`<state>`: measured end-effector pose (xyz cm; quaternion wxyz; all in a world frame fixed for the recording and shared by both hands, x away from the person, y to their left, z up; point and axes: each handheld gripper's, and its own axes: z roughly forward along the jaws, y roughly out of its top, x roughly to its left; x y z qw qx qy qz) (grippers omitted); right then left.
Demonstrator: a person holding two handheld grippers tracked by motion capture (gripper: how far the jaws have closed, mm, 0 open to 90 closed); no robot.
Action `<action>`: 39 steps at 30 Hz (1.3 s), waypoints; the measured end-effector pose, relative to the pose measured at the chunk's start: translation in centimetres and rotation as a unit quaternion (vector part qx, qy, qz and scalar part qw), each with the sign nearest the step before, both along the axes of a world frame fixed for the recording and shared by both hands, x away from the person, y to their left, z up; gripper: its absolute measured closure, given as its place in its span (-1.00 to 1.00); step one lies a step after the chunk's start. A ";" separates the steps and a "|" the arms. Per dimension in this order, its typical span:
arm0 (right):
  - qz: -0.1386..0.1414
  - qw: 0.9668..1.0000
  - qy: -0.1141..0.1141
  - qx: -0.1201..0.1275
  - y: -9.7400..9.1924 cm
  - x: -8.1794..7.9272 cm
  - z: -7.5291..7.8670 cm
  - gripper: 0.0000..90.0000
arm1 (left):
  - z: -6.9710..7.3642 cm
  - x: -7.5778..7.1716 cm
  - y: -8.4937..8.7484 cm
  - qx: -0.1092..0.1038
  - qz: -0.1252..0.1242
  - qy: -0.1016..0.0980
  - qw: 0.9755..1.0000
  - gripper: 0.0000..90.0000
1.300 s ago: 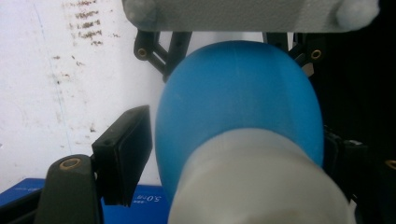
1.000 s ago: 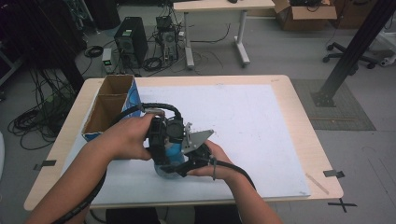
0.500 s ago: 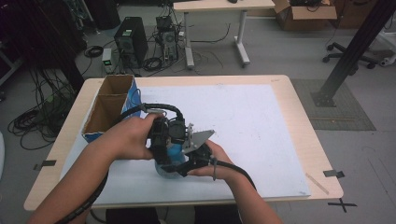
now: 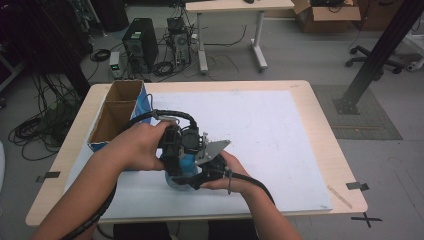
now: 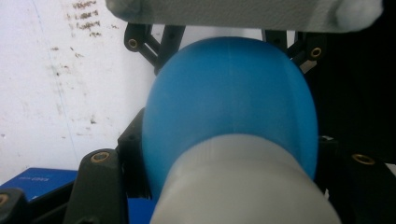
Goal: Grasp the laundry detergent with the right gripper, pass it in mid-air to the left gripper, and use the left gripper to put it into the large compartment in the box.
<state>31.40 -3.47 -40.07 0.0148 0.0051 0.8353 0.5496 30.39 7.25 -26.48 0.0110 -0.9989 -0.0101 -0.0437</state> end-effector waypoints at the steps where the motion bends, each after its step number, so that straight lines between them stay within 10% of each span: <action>1: -0.001 1.000 0.005 0.003 0.0 0.0 0.0 -0.10 | 0.1 0.0 0.0 -0.001 -0.001 -0.001 1.000 -0.16; 39: -0.018 0.999 0.025 0.024 -3.3 0.2 1.0 -0.98 | 0.9 0.7 -0.9 0.008 0.002 0.004 1.000 -0.16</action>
